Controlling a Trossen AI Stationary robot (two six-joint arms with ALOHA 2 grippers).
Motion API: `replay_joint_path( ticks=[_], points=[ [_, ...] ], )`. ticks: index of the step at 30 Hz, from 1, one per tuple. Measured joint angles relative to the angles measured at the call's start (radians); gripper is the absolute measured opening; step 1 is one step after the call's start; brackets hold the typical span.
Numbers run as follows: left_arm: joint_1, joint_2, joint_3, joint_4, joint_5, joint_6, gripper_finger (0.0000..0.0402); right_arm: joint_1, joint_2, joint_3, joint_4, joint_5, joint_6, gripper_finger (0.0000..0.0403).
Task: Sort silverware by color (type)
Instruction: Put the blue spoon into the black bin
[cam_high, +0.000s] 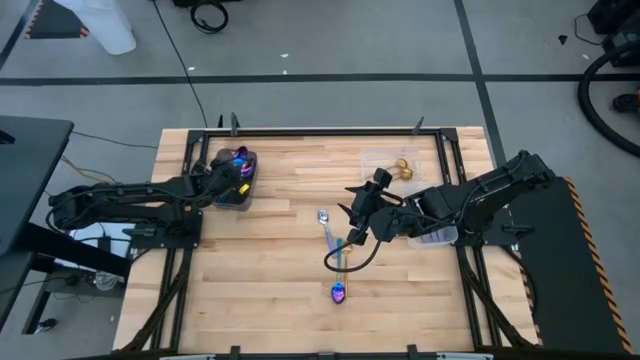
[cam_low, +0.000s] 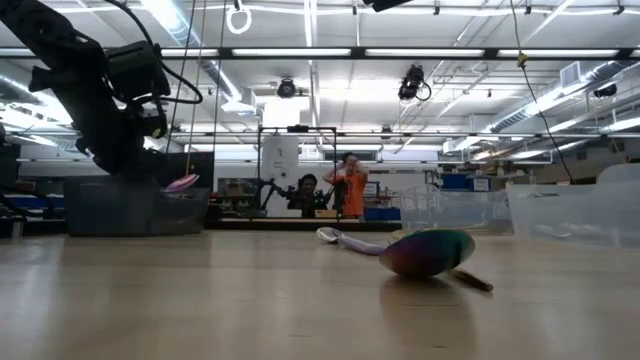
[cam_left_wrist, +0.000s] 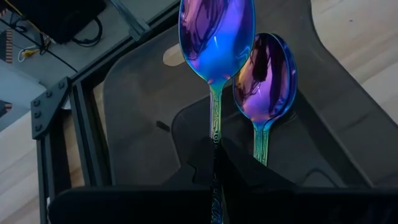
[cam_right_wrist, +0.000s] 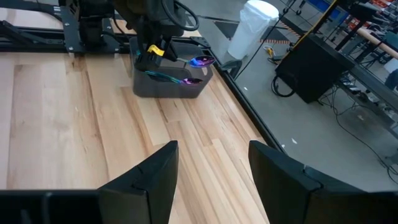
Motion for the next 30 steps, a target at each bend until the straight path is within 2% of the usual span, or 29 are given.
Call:
replay_joint_path(
  ticks=[8, 19, 30],
  points=[
    [-0.001, 0.000, 0.000, 0.001, 0.006, -0.002, 0.0018, 0.000, 0.000, 0.000, 0.000, 0.000, 0.000, 0.0206],
    [0.000, 0.000, 0.000, 0.002, 0.124, 0.085, 0.0018, 0.000, 0.000, 0.000, 0.000, -0.001, 0.000, 0.0206],
    [0.000, 0.000, 0.000, 0.002, 0.159, 0.110, 0.0022, 0.000, 0.000, 0.000, 0.000, -0.001, 0.000, 0.0206]
  ],
)
